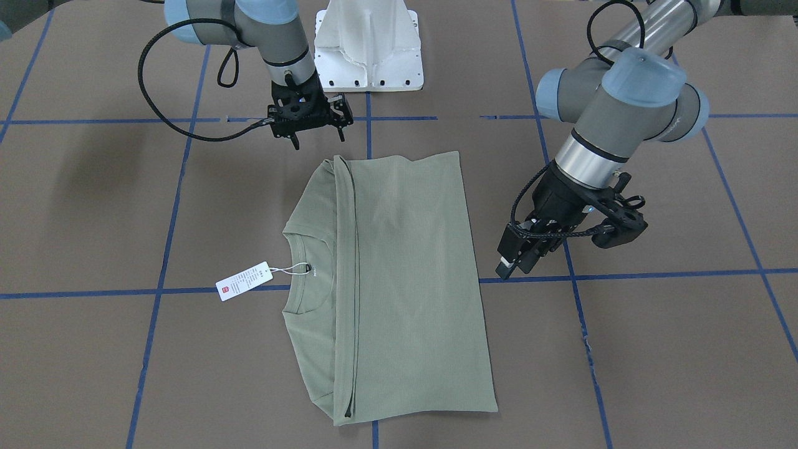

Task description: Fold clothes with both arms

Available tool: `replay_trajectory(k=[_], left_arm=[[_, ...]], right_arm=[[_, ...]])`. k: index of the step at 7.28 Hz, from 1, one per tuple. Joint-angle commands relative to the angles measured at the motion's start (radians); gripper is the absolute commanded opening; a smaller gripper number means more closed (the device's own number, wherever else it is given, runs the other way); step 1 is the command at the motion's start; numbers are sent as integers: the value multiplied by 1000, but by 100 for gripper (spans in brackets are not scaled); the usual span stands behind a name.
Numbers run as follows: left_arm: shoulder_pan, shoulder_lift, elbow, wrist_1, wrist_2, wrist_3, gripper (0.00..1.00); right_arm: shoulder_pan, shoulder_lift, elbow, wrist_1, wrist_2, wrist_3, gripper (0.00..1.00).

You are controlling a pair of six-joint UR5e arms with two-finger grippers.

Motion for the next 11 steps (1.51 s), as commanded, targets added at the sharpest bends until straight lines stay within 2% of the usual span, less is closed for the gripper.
replay_trajectory(k=[1,3,6,7,8,9,11], left_arm=[[0,2,3,-1,2,0,57],[0,3,6,-1,2,2,57],[0,2,6,0,0,2,57],[0,3,6,-1,0,2,57],[0,2,6,0,0,2,57],[0,2,8,0,-2,3,57],[0,3,6,0,0,2,57]], right_arm=[[-49,50,-48,7,-109,-185,63],[-51,53,-79,7,-123,-238,58],[-51,53,-89,10,-139,-277,60],[-51,55,-89,12,-140,-274,50],[-51,56,-86,13,-139,-266,21],[-50,67,-86,15,-139,-264,0],[-50,67,-87,16,-139,-261,0]])
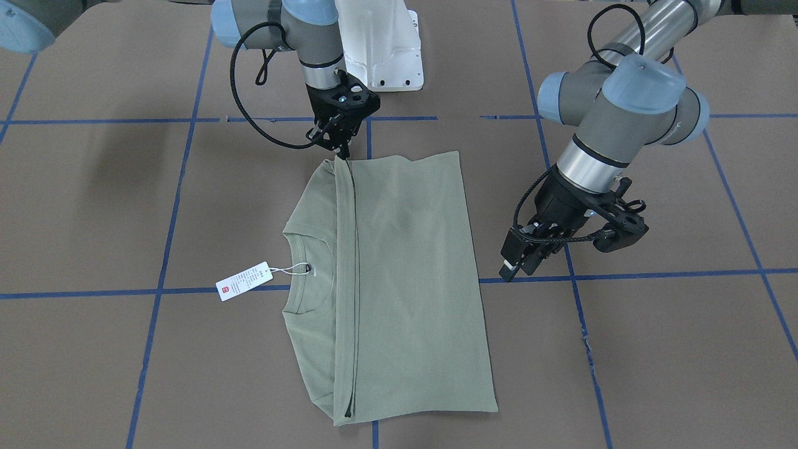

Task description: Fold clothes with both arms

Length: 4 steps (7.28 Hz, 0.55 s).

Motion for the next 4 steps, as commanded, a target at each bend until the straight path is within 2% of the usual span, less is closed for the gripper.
replay_trajectory(k=[1,3,4], left_arm=[[2,-1,0,0,1,0,57],[0,-1,0,0,1,0,57],[2,1,0,0,1,0,57]], right_arm=[[6,0,-2,0,0,2,0],[34,-14,15,0,11,1,0],[40,-76,60,1,12,2,0]])
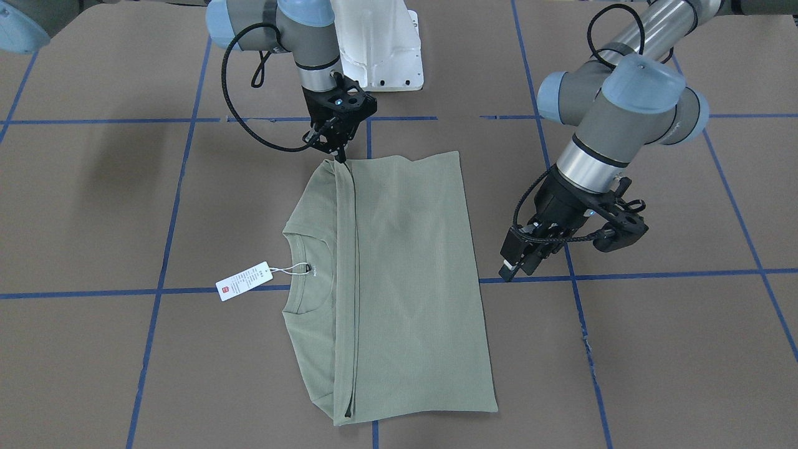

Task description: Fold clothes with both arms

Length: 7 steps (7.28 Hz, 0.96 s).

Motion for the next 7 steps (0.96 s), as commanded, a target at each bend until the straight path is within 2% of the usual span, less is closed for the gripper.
replay_trajectory(k=[1,2,3,4,6,7], left_arm=[[1,0,-2,0,0,0,57],[1,0,-2,0,0,-2,57],[1,0,-2,-2,0,-2,57],[1,0,-2,-2,0,-2,57],[1,0,-2,0,0,-2,57],[1,0,-2,0,0,-2,57]], right_arm=[[10,-165,107,4,-3,11,0],[-22,-213,119,4,-12,115,0],[-56,-217,118,4,-36,199,0],[-55,-208,122,3,-29,203,0],[-43,-186,121,3,-27,206,38],[-37,-181,123,3,-26,208,51]])
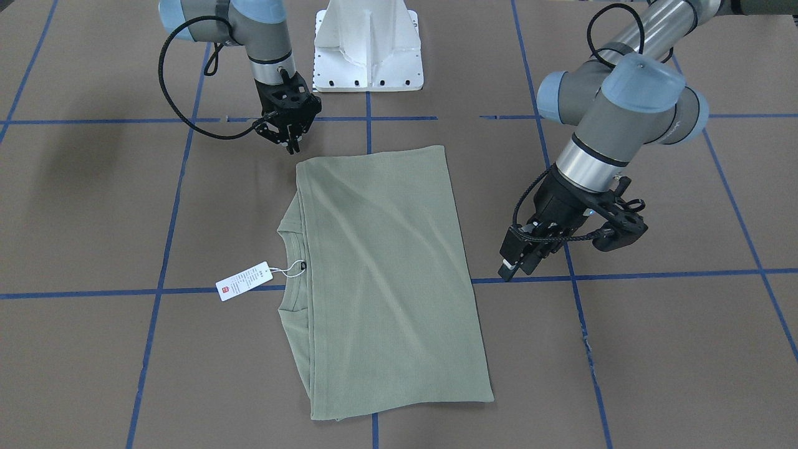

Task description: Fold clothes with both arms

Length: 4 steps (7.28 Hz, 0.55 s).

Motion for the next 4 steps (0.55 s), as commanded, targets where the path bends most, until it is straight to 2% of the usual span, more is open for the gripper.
replay_trajectory(k=[1,2,4], left_arm=[[0,0,0,1,0,0,57],[0,2,2,1,0,0,57],[0,0,2,-1,0,0,57]], right_arm=[[17,11,3,0,3,23,54],[27,27,1,0,3,144,54],[28,27,-8,0,-5,593,55]])
